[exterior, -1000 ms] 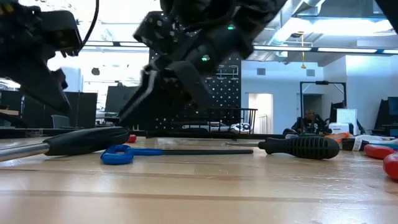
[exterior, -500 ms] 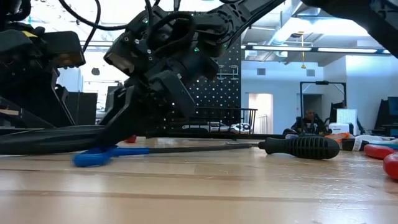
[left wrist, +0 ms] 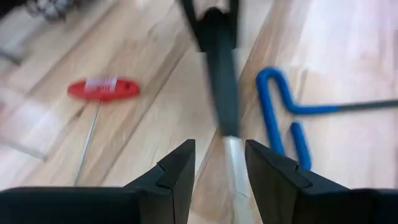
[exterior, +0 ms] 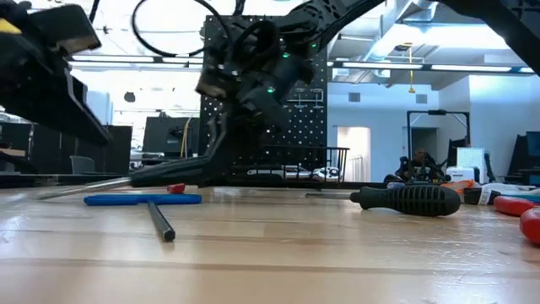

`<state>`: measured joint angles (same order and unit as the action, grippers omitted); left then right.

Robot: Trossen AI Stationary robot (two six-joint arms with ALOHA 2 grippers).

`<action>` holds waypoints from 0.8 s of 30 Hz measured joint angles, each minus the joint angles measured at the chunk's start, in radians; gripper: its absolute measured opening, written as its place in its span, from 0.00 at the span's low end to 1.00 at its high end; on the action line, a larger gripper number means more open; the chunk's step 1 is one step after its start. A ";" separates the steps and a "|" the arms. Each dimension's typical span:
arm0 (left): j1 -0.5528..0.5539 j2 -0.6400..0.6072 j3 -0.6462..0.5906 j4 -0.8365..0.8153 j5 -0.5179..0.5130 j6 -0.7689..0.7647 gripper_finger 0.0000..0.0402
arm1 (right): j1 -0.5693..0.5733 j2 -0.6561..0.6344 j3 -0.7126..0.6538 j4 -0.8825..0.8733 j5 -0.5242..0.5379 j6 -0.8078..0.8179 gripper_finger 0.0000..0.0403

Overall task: Hang tools onto peg board
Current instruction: Hang the black screwdriver on the pegboard

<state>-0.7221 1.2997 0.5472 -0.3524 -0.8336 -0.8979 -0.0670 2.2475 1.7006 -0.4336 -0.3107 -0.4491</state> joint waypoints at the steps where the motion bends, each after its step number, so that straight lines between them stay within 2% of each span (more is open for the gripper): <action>1: -0.002 0.000 0.000 0.022 -0.009 0.019 0.33 | -0.008 -0.016 -0.021 0.001 0.008 0.003 0.24; 7: 0.020 0.042 -0.014 0.144 -0.032 0.153 0.33 | -0.028 -0.136 -0.164 0.028 0.088 0.077 0.24; 12: 0.101 0.117 -0.015 0.139 -0.035 0.179 0.33 | -0.007 -0.199 -0.265 0.103 0.185 0.109 0.24; 16: 0.158 0.160 -0.016 0.141 -0.030 0.181 0.33 | 0.009 -0.242 -0.325 0.142 0.208 0.110 0.24; 19: 0.188 0.183 -0.016 0.177 0.012 0.234 0.33 | 0.015 -0.264 -0.364 0.163 0.211 0.138 0.24; 24: 0.228 0.216 -0.016 0.305 0.148 0.407 0.33 | 0.023 -0.294 -0.419 0.211 0.211 0.181 0.24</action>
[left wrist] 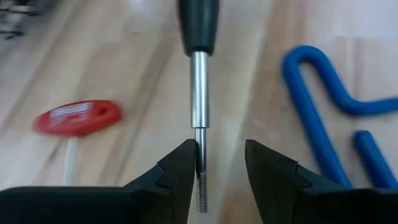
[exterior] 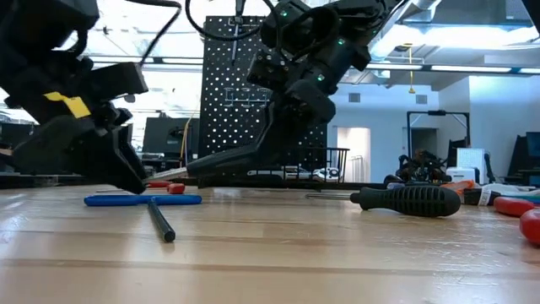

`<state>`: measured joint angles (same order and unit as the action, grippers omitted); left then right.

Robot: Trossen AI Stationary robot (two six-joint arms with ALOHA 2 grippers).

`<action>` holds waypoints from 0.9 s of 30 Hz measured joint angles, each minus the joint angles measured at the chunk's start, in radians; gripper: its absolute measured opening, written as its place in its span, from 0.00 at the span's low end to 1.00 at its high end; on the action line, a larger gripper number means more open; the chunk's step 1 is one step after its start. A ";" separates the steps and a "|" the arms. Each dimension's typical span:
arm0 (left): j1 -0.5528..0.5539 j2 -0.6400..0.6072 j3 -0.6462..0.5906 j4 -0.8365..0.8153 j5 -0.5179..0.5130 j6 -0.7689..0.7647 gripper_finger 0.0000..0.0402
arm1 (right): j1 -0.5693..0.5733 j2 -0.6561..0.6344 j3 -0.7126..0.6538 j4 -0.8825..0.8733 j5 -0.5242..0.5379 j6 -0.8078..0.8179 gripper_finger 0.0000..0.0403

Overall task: Hang tools onto peg board
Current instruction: Hang the black screwdriver on the pegboard

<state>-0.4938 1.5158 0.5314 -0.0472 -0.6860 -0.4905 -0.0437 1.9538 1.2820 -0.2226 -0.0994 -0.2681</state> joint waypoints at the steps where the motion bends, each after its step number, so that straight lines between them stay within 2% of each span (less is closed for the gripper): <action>1: 0.009 0.009 0.000 0.020 0.014 0.027 0.33 | 0.001 0.000 -0.002 -0.003 0.000 0.014 0.24; 7: 0.056 0.052 0.003 0.044 0.029 0.074 0.31 | 0.025 0.001 -0.006 -0.002 0.028 0.066 0.24; 10: 0.056 0.053 0.003 0.043 0.031 0.101 0.24 | 0.045 0.001 -0.006 -0.006 0.089 0.085 0.24; 13: 0.057 0.047 0.002 0.022 0.038 0.095 0.13 | 0.058 0.001 -0.006 -0.006 0.103 0.108 0.24; 16: 0.058 0.047 0.003 -0.013 0.041 0.067 0.03 | 0.058 0.001 -0.004 -0.028 0.105 0.119 0.35; 18: 0.058 0.046 0.003 -0.042 0.029 0.036 0.03 | 0.058 -0.002 -0.005 -0.059 0.133 0.130 0.46; 21: 0.051 0.047 0.002 -0.074 -0.003 -0.013 0.02 | 0.059 -0.034 -0.005 -0.093 0.228 0.146 0.57; 24: 0.033 0.047 -0.022 -0.045 -0.047 -0.068 0.01 | 0.069 -0.107 -0.058 -0.091 0.313 0.159 0.60; 27: 0.007 0.048 -0.074 0.065 -0.096 -0.141 0.01 | 0.085 -0.214 -0.190 -0.026 0.389 0.204 0.60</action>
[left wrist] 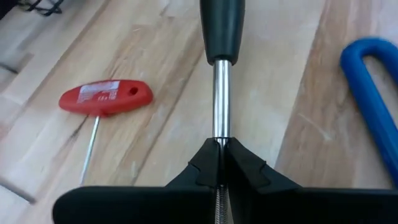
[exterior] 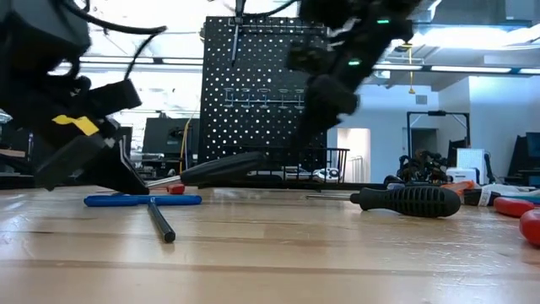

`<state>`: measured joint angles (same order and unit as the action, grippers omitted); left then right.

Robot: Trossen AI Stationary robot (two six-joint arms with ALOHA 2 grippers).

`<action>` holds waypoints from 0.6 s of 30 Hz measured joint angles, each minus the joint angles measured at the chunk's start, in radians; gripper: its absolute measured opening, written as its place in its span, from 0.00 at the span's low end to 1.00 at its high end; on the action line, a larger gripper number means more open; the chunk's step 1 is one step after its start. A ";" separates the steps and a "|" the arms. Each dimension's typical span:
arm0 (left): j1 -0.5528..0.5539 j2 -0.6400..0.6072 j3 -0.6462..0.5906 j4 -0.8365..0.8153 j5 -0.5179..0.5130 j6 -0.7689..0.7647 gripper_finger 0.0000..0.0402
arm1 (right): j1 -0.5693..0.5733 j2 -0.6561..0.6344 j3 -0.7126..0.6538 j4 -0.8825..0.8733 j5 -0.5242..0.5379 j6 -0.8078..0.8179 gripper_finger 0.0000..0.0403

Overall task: Hang tools onto peg board
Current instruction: Hang the black screwdriver on the pegboard

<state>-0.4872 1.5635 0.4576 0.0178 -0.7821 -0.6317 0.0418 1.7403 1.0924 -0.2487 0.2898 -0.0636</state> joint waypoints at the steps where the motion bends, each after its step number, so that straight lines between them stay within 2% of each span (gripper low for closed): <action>1: -0.007 0.000 -0.013 0.040 -0.005 0.004 0.01 | 0.006 -0.039 -0.054 0.034 0.026 0.027 0.59; 4: -0.018 -0.025 -0.013 0.058 -0.005 0.022 0.01 | 0.036 -0.161 -0.241 0.201 0.087 0.121 0.56; 6: -0.020 -0.043 -0.013 0.115 -0.052 0.031 0.01 | 0.062 -0.215 -0.367 0.372 0.114 0.165 0.54; 8: 0.000 -0.063 -0.010 0.238 -0.123 0.127 0.01 | 0.085 -0.237 -0.474 0.541 0.134 0.184 0.52; 11: 0.059 -0.090 -0.010 0.453 -0.133 0.343 0.00 | 0.106 -0.235 -0.575 0.797 0.163 0.196 0.51; 14: 0.149 -0.123 -0.009 0.739 -0.053 0.554 0.00 | 0.107 -0.228 -0.601 0.903 0.166 0.188 0.51; 18: 0.294 -0.154 -0.006 1.098 0.195 0.722 0.00 | 0.093 -0.229 -0.598 0.913 0.166 0.187 0.51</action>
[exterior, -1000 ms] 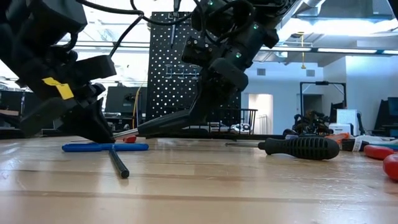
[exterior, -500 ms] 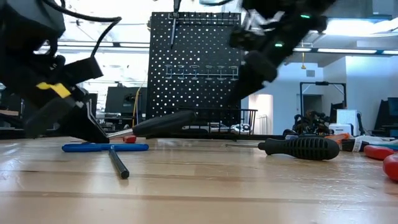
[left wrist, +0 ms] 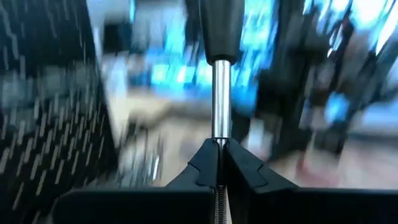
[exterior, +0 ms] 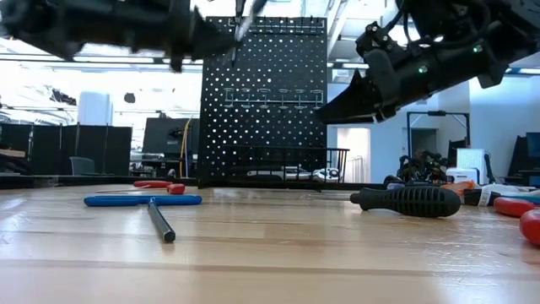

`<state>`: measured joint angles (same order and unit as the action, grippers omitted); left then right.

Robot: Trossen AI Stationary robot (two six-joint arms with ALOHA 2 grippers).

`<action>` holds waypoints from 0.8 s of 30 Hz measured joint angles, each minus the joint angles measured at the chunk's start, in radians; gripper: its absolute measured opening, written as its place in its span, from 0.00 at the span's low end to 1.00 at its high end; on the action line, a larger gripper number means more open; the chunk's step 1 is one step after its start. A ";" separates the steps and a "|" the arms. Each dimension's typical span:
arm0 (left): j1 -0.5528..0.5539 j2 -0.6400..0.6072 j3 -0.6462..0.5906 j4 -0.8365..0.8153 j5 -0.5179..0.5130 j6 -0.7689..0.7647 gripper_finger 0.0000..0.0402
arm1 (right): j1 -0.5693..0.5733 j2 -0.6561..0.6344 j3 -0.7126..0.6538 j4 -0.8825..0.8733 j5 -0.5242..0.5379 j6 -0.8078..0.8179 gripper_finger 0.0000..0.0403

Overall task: Hang tools onto peg board
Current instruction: Hang the black screwdriver on the pegboard

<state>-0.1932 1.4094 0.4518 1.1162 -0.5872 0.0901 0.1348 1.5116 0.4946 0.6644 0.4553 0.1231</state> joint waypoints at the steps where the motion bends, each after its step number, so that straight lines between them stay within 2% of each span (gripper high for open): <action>1: 0.037 -0.008 0.010 0.057 0.048 0.021 0.00 | -0.001 0.000 0.000 0.001 0.000 0.000 0.51; 4: 0.164 -0.028 0.075 0.112 0.153 0.069 0.00 | 0.001 0.000 0.000 0.001 -0.001 0.000 0.51; 9: 0.348 -0.028 0.277 -0.076 0.301 0.100 0.00 | 0.002 0.000 0.000 0.003 -0.005 -0.005 0.51; 12: 0.423 -0.028 0.383 -0.138 0.301 0.118 0.00 | 0.002 0.000 0.000 0.000 -0.005 -0.015 0.51; 16: 0.488 -0.029 0.443 -0.108 0.294 0.090 0.01 | 0.003 0.000 0.000 -0.006 -0.008 -0.018 0.51; 24: 0.592 -0.013 0.462 -0.136 0.262 0.010 0.01 | 0.002 0.000 0.000 -0.017 -0.009 -0.018 0.51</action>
<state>0.3989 1.3968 0.9134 0.9797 -0.3247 0.1002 0.1371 1.5120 0.4942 0.6475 0.4465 0.1051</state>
